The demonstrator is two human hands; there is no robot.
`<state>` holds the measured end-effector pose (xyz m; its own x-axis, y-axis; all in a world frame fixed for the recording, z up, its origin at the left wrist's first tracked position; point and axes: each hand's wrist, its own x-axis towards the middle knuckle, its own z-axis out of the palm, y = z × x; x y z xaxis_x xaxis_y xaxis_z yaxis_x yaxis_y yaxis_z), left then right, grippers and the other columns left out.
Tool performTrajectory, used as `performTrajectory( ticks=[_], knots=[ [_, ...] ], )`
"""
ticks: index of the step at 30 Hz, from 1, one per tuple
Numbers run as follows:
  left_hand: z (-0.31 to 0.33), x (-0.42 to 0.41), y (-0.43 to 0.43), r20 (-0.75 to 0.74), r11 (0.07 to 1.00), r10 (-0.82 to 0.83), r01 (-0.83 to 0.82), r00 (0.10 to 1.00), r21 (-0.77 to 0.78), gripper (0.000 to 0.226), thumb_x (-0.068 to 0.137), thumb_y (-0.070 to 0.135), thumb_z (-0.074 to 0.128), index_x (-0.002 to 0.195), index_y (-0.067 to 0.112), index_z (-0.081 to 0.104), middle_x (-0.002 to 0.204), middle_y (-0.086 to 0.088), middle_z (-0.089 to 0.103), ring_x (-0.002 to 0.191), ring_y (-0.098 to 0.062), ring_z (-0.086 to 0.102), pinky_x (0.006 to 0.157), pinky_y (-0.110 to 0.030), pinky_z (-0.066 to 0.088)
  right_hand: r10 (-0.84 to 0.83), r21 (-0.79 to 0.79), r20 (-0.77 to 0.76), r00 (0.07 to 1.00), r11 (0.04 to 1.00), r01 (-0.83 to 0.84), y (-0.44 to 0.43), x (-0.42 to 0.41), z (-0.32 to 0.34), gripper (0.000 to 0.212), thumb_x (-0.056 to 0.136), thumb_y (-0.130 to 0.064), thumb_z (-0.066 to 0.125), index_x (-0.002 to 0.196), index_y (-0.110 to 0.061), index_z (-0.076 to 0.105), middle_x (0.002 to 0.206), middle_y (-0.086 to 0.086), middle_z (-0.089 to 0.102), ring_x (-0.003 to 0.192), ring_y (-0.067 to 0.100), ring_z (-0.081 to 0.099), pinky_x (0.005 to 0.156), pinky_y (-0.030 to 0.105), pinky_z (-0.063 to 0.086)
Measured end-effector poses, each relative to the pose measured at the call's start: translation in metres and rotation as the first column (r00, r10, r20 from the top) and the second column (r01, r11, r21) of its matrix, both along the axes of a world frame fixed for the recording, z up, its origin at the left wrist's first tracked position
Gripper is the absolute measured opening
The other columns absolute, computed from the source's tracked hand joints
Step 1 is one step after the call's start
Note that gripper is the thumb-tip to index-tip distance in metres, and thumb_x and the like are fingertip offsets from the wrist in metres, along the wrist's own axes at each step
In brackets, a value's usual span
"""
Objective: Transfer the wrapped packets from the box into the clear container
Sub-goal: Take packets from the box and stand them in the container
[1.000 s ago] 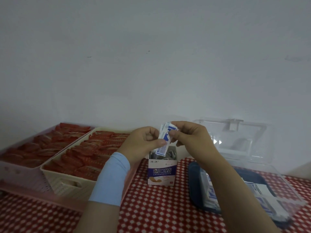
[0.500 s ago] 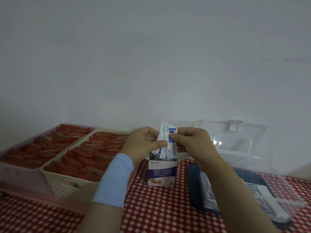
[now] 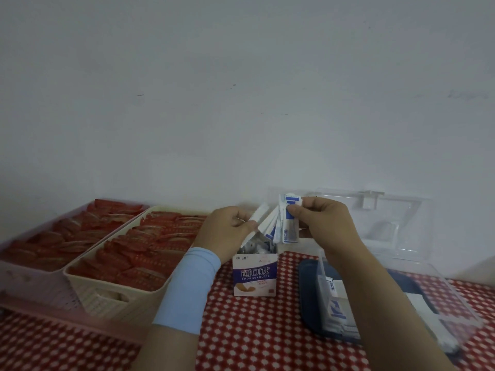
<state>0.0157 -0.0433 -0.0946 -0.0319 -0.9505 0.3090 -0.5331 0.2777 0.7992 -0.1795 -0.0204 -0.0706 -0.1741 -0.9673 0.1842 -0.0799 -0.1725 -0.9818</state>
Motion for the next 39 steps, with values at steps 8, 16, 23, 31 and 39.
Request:
performTrajectory(
  ticks=[8,16,23,31,39],
  knots=[
    [0.002,-0.009,0.002,0.427,0.994,0.067,-0.022,0.902,-0.11,0.022,0.096,0.036,0.049,0.096,0.034,0.07,0.098,0.012,0.071,0.098,-0.017,0.061,0.095,-0.041,0.047,0.035,-0.078,-0.098,0.995,0.996,-0.042,0.002,0.008,-0.001,0.007,0.091,-0.014,0.071,0.095,-0.013,0.077,0.081,0.002,0.078,0.066,0.009,0.068,0.056,0.021,0.05],
    [0.028,-0.012,0.025,-0.702,0.823,-0.256,0.53,0.664,0.202,0.032,0.096,0.028,0.056,0.116,0.006,0.068,0.115,-0.022,0.07,0.107,-0.036,0.068,0.095,-0.052,0.054,0.18,-0.106,-0.025,0.983,0.978,-0.181,0.009,0.015,0.006,0.015,0.095,-0.02,0.066,0.105,-0.018,0.077,0.092,0.002,0.079,0.081,0.017,0.068,0.076,0.032,0.053],
    [0.015,-0.019,0.026,-0.863,0.754,-0.274,0.652,0.424,0.082,0.045,0.086,0.02,0.062,0.125,-0.004,0.062,0.126,-0.028,0.063,0.108,-0.034,0.066,0.086,-0.043,0.059,0.236,-0.145,0.151,0.96,0.966,-0.215,0.013,0.025,0.008,0.027,0.092,-0.011,0.069,0.118,-0.02,0.07,0.091,0.002,0.078,0.078,0.012,0.074,0.066,0.022,0.057],
    [0.009,-0.022,0.022,-0.9,0.776,-0.255,0.63,0.353,0.026,0.039,0.087,0.02,0.06,0.119,-0.003,0.064,0.106,-0.022,0.069,0.089,-0.027,0.071,0.069,-0.033,0.06,0.083,-0.246,-0.12,0.989,0.963,-0.11,0.011,0.027,0.006,0.015,0.09,-0.02,0.074,0.103,-0.022,0.067,0.1,-0.006,0.072,0.087,0.014,0.073,0.065,0.023,0.058],
    [0.008,-0.017,0.021,-0.895,0.748,-0.271,0.663,0.355,0.037,0.038,0.088,0.023,0.061,0.117,-0.001,0.061,0.097,-0.012,0.07,0.082,-0.025,0.071,0.076,-0.036,0.061,0.157,-0.21,-0.615,0.773,0.912,-0.352,0.029,0.016,0.016,0.039,0.053,-0.025,0.096,0.072,-0.028,0.062,0.139,-0.028,0.048,0.121,-0.016,0.048,0.084,0.007,0.044]
  ],
)
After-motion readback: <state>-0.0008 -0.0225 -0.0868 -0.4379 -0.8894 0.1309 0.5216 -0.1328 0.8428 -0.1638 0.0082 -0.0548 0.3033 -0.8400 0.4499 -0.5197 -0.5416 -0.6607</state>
